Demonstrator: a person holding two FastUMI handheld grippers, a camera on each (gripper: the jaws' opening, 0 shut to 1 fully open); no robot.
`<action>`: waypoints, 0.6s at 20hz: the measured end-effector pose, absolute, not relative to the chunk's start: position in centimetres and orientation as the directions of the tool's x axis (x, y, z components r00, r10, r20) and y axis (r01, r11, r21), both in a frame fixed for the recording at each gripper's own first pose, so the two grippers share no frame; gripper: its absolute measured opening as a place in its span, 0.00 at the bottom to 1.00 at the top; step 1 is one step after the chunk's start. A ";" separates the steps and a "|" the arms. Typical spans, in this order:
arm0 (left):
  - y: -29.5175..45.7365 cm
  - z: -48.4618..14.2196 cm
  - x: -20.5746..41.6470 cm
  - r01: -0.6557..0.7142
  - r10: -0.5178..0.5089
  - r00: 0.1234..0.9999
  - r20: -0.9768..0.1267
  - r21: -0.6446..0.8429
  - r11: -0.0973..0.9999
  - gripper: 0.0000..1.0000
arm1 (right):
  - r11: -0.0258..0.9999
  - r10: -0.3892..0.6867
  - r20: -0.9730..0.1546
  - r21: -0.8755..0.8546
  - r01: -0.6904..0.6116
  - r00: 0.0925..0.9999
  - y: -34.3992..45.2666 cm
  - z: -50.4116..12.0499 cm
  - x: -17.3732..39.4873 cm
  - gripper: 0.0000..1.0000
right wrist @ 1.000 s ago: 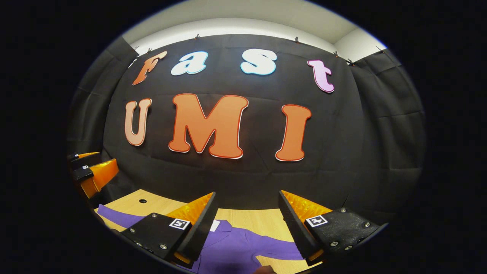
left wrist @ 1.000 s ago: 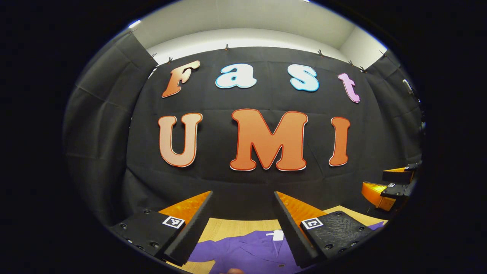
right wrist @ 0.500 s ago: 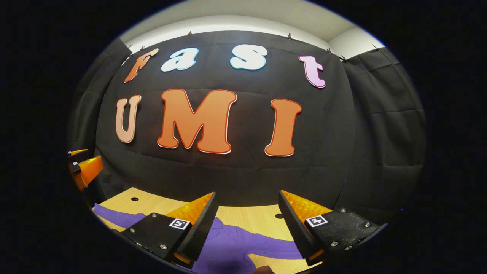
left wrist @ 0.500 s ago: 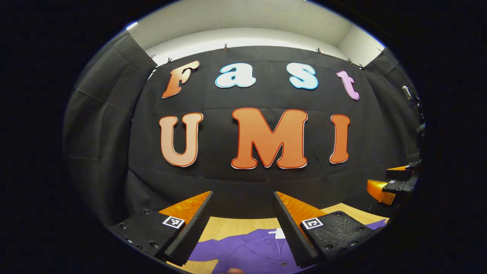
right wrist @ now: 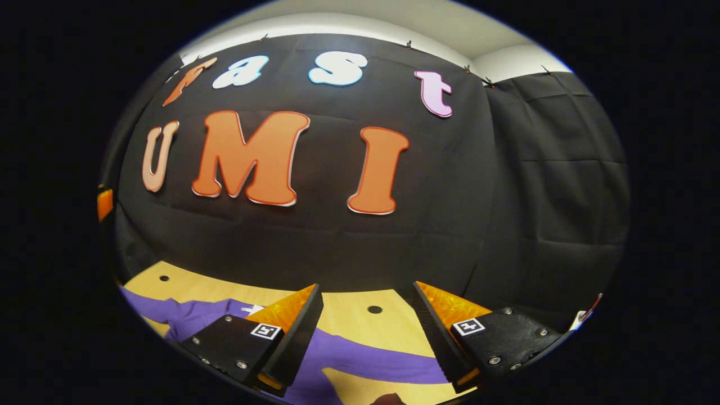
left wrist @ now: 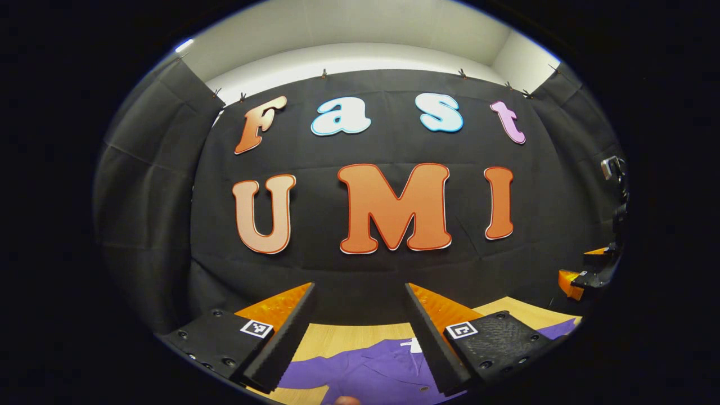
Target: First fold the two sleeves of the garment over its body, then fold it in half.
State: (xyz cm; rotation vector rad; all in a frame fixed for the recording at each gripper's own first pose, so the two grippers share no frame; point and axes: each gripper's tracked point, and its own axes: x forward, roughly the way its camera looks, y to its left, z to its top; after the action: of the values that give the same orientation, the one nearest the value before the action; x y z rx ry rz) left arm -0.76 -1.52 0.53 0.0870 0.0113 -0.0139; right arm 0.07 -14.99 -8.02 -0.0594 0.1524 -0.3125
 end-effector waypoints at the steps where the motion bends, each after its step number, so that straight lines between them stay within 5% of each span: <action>1: -1.7 0.8 -0.8 0.015 -0.015 1.000 -0.005 0.088 0.996 0.94 | 0.940 -0.339 -0.155 -0.096 0.328 0.928 -16.3 -8.9 -0.3 0.95; 12: -4.0 5.0 -1.5 0.027 -0.031 0.999 0.045 0.079 0.997 0.95 | 0.869 -0.492 -0.376 -0.154 0.470 0.785 -27.9 -19.0 -3.7 0.95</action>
State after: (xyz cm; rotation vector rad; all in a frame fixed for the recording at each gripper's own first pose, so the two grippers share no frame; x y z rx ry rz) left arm -1.49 -3.98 4.99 0.0783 -0.0466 -0.0287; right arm -3.72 -27.93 -19.00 -0.0530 0.4198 -0.5191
